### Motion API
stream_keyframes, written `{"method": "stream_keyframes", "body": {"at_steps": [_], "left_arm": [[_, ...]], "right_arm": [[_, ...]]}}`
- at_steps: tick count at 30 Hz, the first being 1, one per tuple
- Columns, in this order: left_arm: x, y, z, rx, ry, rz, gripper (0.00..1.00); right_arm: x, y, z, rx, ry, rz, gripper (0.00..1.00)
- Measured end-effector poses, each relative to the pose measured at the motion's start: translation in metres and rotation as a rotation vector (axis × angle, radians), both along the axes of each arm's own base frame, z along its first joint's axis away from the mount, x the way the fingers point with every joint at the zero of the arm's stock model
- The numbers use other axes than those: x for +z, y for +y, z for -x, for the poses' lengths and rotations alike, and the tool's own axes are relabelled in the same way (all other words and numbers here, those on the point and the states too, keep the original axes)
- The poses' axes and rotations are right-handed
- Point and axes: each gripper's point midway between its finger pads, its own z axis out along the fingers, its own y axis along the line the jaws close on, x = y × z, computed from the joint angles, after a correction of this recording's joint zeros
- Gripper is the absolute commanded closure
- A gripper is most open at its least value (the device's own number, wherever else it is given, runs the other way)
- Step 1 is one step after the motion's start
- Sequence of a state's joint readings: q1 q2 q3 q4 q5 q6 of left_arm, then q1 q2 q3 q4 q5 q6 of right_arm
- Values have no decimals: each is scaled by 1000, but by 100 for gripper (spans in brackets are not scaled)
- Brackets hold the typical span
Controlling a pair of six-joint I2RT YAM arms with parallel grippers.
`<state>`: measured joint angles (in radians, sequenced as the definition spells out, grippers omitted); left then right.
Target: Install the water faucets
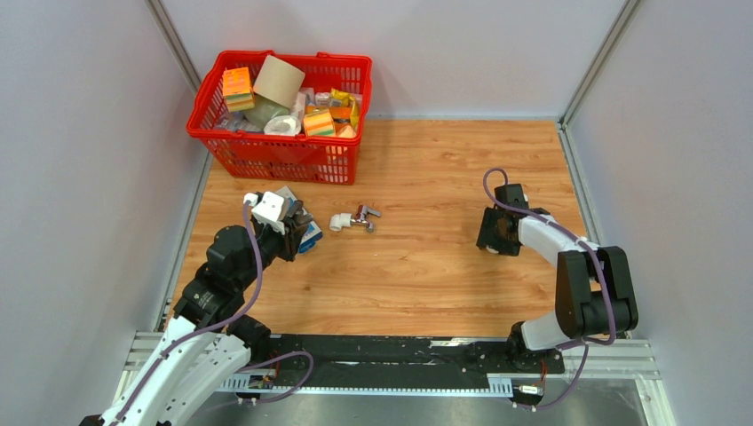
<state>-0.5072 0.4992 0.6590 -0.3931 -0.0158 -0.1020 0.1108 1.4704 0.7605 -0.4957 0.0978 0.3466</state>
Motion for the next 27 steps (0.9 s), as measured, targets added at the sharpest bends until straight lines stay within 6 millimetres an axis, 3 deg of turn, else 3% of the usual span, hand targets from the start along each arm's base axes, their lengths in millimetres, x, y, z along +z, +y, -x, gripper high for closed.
{"method": "stream_keyframes", "body": {"at_steps": [8, 15, 21, 24, 27], "left_arm": [[0, 1, 0, 0, 1, 4, 100], [0, 1, -1, -1, 3, 6, 100], [-2, -2, -1, -16, 14, 6, 100], [-7, -3, -2, -19, 32, -3, 100], [-11, -5, -4, -26, 48, -10, 100]], "right_arm": [[-1, -5, -9, -22, -33, 55, 43], [0, -5, -27, -36, -76, 80, 61], [1, 2, -29, -14, -96, 92, 80], [2, 21, -26, 60, -112, 94, 81], [1, 63, -16, 221, -127, 79, 80]]}}
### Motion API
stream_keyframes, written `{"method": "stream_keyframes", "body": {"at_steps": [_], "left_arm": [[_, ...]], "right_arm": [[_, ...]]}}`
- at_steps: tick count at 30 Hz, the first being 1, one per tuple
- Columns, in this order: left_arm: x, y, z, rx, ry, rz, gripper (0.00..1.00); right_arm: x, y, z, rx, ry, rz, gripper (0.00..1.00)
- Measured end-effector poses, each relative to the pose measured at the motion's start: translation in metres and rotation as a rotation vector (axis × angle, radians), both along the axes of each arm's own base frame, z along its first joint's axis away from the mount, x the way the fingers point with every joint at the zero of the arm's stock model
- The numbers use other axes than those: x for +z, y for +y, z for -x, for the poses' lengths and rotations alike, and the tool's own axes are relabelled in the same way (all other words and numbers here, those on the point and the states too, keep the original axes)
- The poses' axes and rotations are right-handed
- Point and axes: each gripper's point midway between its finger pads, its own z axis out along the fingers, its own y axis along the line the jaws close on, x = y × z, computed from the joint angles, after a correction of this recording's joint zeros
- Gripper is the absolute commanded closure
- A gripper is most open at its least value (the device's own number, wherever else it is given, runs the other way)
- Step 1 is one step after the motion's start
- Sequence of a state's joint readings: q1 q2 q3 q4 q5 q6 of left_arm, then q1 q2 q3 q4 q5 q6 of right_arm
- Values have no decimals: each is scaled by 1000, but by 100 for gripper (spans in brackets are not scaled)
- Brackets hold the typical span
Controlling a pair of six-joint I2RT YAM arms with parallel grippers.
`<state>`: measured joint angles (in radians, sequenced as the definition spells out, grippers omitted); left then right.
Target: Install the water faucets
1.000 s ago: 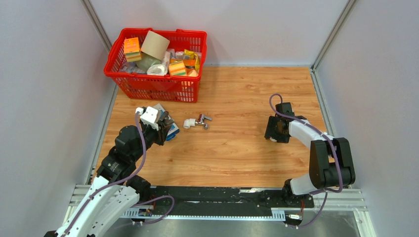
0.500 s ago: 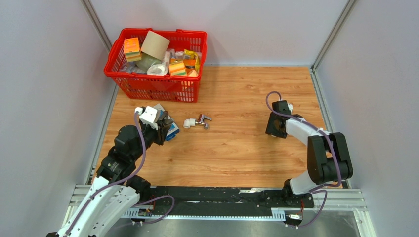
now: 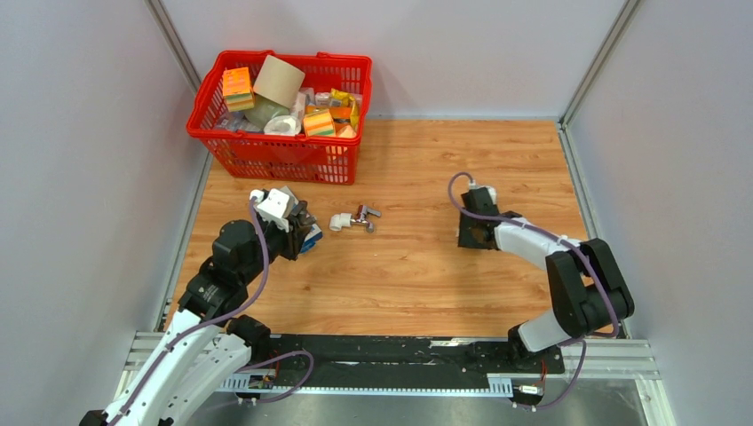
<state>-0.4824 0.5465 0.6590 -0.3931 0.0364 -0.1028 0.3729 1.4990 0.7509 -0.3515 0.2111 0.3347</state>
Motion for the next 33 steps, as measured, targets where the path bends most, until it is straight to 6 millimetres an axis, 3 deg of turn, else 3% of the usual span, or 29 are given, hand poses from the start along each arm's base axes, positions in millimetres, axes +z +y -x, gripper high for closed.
{"method": "stream_keyframes", "body": {"at_steps": [5, 9, 12, 15, 28, 33], "left_arm": [[-1, -2, 0, -9, 4, 0, 100], [0, -2, 1, -10, 0, 3, 100], [0, -1, 0, -8, 0, 2, 100], [0, -1, 0, -7, 1, 1, 100], [-5, -2, -2, -7, 18, -8, 100], [-5, -2, -2, -7, 19, -8, 100]], "right_arm": [[0, 69, 28, 303, 1, -7, 71], [-1, 98, 41, 434, 6, -4, 43], [-1, 106, 40, 441, 15, -5, 29], [-1, 108, 43, 419, 30, -12, 24], [-1, 106, 48, 259, 90, -33, 24], [-1, 104, 47, 196, 87, -39, 29]]}}
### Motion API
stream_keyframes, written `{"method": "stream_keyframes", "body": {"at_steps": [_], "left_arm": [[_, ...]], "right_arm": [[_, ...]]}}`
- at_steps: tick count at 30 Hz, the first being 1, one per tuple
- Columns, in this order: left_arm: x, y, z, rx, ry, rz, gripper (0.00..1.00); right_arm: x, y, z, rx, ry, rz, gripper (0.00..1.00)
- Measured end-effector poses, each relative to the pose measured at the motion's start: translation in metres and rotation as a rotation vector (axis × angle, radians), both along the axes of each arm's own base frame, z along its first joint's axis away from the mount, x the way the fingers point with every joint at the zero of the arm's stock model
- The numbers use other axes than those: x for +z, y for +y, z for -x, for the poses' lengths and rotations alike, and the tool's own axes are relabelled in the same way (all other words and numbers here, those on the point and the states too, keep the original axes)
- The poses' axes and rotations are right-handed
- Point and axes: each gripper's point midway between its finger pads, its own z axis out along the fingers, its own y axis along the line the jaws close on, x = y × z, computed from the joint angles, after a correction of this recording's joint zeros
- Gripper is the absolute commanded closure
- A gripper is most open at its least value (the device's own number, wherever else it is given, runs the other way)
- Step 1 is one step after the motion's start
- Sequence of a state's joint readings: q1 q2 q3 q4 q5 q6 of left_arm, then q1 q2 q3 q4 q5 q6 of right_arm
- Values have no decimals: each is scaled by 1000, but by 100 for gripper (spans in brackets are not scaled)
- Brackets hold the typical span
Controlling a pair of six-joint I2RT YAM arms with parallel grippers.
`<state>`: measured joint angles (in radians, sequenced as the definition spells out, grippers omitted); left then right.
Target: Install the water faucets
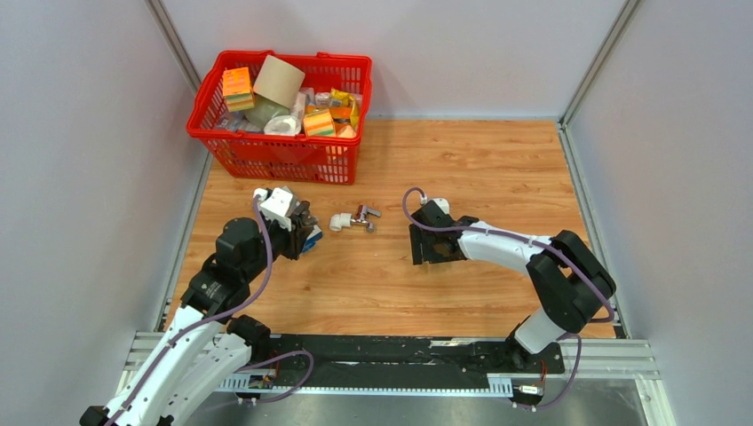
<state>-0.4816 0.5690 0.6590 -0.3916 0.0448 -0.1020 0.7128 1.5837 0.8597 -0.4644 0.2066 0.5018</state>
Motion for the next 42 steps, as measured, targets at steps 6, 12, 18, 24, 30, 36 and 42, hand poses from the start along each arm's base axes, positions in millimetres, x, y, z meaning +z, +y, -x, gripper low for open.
{"method": "stream_keyframes", "body": {"at_steps": [6, 12, 18, 24, 30, 36, 42], "left_arm": [[-1, 0, 0, 0, 2, -1, 100], [-1, 0, 0, 0, 4, -2, 100], [-3, -1, -1, -1, 11, -5, 100], [-3, -1, -1, -3, 12, -5, 100], [-3, -2, -1, -6, 13, -4, 100], [-4, -4, 0, -18, 18, -1, 100], [-4, -14, 4, -67, 40, 31, 100]], "right_arm": [[-1, -6, -2, -47, -7, 19, 39], [-1, -7, -2, -62, -10, 26, 38], [-2, -5, -5, -60, -3, 30, 37], [-2, 1, -13, -63, -8, 32, 46], [-2, 4, -19, -67, -39, 37, 64], [0, 1, -20, -72, -76, 30, 85], [3, -18, -6, -31, -100, 52, 100]]}}
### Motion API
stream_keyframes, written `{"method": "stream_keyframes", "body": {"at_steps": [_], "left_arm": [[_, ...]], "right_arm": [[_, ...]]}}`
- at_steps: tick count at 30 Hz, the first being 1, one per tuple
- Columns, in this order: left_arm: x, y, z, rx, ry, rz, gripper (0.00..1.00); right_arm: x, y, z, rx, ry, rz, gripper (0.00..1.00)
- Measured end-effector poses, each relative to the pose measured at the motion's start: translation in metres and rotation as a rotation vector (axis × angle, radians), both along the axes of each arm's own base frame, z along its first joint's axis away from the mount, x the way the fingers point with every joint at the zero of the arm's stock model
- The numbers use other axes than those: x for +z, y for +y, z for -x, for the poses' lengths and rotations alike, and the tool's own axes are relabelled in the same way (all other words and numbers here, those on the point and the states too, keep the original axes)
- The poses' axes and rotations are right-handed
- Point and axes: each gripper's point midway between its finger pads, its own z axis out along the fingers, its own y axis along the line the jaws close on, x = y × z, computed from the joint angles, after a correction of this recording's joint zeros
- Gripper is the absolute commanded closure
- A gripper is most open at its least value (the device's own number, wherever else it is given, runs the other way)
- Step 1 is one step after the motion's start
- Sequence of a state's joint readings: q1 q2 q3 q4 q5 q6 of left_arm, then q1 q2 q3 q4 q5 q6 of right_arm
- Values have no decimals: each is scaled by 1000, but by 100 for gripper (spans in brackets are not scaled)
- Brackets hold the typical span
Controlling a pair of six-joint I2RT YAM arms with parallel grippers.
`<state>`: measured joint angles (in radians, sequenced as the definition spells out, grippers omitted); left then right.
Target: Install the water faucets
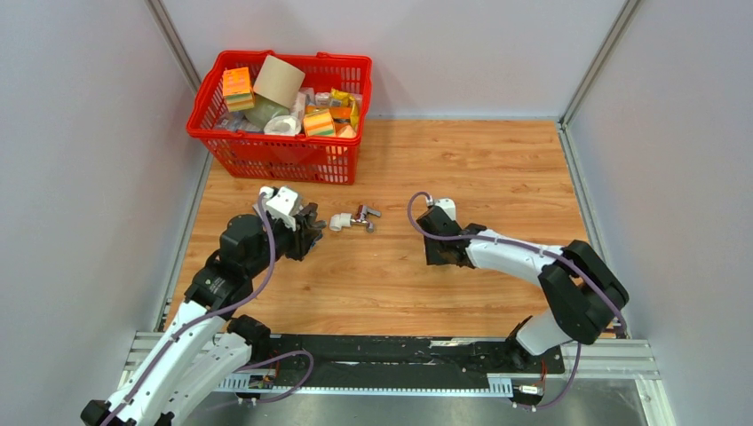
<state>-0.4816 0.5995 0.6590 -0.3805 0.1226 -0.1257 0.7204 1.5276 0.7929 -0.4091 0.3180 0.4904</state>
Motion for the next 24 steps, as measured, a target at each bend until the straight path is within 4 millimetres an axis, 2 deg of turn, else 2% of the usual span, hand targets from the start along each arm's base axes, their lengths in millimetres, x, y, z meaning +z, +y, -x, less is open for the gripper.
{"method": "stream_keyframes", "body": {"at_steps": [2, 5, 8, 11, 16, 19, 24], "left_arm": [[2, -6, 1, -18, 9, 29, 100], [5, -14, 2, -41, 28, 73, 100], [12, -25, 2, -66, 53, 135, 100], [23, -40, 0, -97, 75, 225, 100], [47, -67, -5, -165, 111, 402, 100], [61, -83, -10, -211, 139, 507, 100], [77, -104, -20, -249, 205, 652, 100]], "right_arm": [[8, -4, 1, 21, -29, -2, 100], [38, 0, -7, 52, -123, -47, 100], [81, 8, -19, 87, -263, -125, 99], [137, 17, -29, 142, -442, -224, 99], [203, 23, -34, 217, -667, -315, 100], [227, 27, -38, 244, -757, -341, 100], [246, 35, -51, 293, -848, -312, 100]]}}
